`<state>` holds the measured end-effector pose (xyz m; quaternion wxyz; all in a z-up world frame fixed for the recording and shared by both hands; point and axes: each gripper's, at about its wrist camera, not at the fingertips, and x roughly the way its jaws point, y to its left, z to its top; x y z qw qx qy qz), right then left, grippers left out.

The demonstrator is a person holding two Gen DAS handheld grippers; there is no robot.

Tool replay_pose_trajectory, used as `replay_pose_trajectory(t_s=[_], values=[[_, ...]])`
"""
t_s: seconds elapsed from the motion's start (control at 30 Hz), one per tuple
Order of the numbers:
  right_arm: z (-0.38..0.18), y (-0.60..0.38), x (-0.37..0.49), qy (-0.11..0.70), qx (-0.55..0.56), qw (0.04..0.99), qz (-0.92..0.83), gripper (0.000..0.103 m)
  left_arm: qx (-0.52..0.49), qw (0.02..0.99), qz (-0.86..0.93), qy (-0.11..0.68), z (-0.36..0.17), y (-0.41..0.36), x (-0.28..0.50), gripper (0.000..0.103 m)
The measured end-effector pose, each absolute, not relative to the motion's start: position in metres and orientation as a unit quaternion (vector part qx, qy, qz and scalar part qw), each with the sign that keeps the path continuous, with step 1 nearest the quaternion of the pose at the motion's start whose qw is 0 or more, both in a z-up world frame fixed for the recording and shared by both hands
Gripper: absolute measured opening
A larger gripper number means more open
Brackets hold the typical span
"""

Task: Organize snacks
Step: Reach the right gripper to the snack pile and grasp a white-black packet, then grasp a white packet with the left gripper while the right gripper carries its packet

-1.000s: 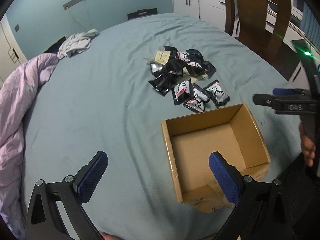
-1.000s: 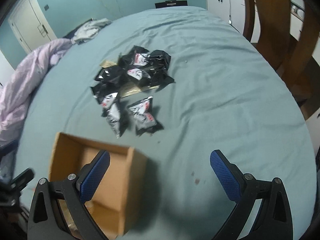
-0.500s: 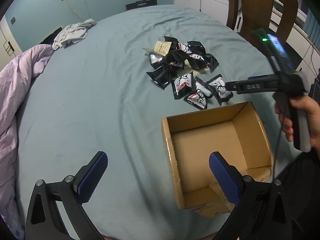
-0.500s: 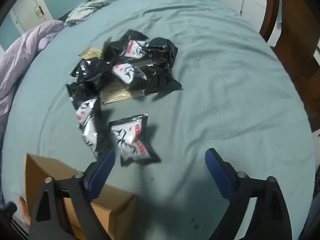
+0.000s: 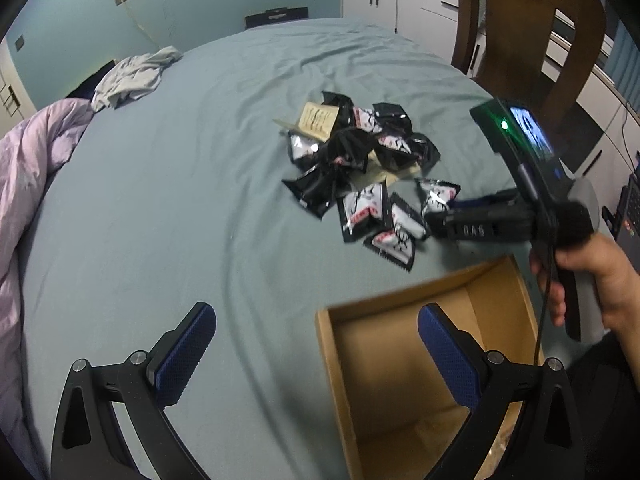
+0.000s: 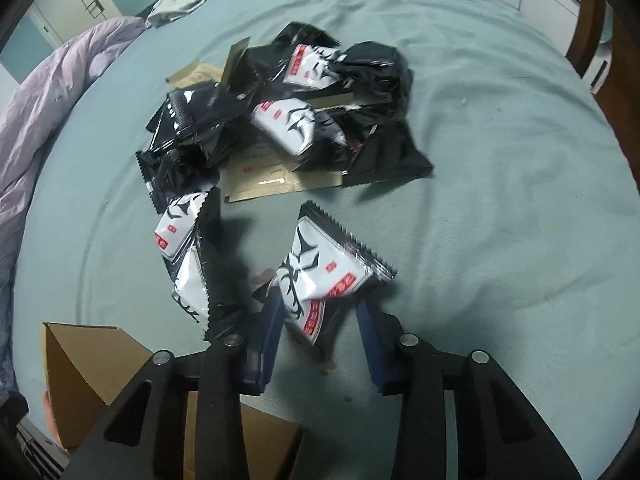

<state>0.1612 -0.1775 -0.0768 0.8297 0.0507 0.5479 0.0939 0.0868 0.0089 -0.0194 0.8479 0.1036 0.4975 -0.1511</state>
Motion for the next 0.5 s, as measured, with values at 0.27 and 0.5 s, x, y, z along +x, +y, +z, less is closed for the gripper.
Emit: replay_pose_trajectory(t_s=[0.27,0.5], values=[[-0.056,-0.185,0.153,0.503,0.075,0.855,0.106,0.021,0.108,0.847,-0.155,0.497,-0.032,-0.002,0.123,0.103],[-0.033,-0.197,0.141,0.467,0.109,0.870,0.114,0.020,0.108,0.821,-0.207,0.521,-0.045,-0.025,0.151,0.103]])
